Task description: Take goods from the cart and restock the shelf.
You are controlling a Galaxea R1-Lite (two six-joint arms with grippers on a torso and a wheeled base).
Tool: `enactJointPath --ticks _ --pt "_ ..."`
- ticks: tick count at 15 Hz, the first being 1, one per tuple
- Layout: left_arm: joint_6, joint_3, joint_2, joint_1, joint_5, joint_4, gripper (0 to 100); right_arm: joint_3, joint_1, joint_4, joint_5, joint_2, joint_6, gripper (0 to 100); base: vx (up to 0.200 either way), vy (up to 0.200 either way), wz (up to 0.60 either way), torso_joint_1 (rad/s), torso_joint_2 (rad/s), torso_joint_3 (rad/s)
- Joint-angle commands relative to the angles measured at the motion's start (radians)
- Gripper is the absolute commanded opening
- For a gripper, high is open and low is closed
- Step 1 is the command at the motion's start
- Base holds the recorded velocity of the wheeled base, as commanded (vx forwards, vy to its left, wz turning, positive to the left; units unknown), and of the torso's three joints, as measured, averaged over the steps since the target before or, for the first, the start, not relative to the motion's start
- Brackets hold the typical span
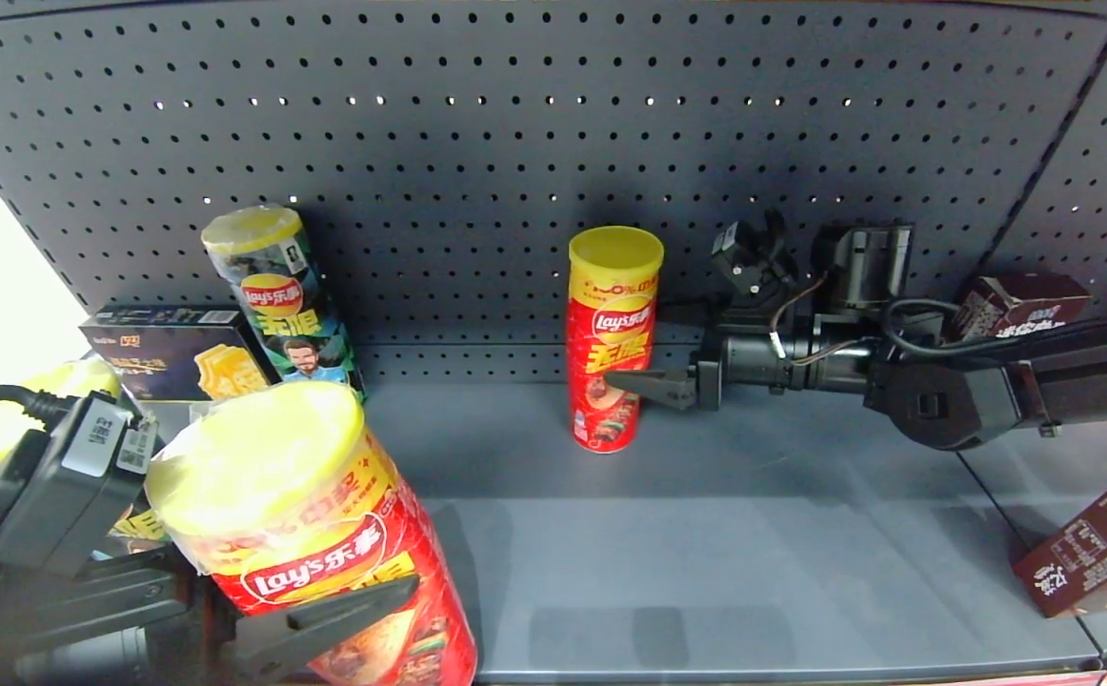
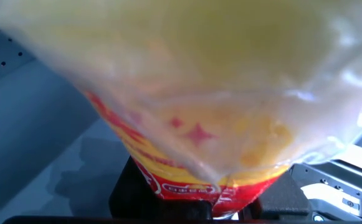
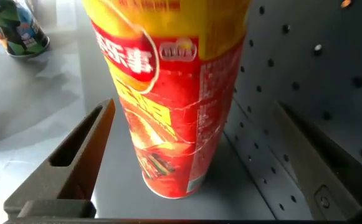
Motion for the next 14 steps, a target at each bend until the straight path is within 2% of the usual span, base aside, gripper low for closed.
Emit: enactJointPath --ticks 1,11,12,14 --pt "0.0 0.0 0.001 0.0 0.0 -0.001 0 -0.008 0.005 -0.008 0.0 0.027 0.0 100 0.0 0.0 0.0 0.0 0.0 0.0" --pt "0.0 0.011 0.001 0.0 0.0 -0.001 0 -0.09 0.046 -0.019 -0.006 0.109 0.004 100 0.0 0.0 0.0 0.0 0.0 0.0" --pt "0.0 0.011 0.001 0.0 0.0 -0.001 0 -0.088 0.049 -0.028 -0.001 0.109 0.006 0 0.0 0.0 0.0 0.0 0.0 0.0" --pt "0.0 0.01 0.001 0.0 0.0 -0.001 0 -0.08 0.052 -0.037 -0.012 0.105 0.006 0 0.0 0.0 0.0 0.0 0.0 0.0"
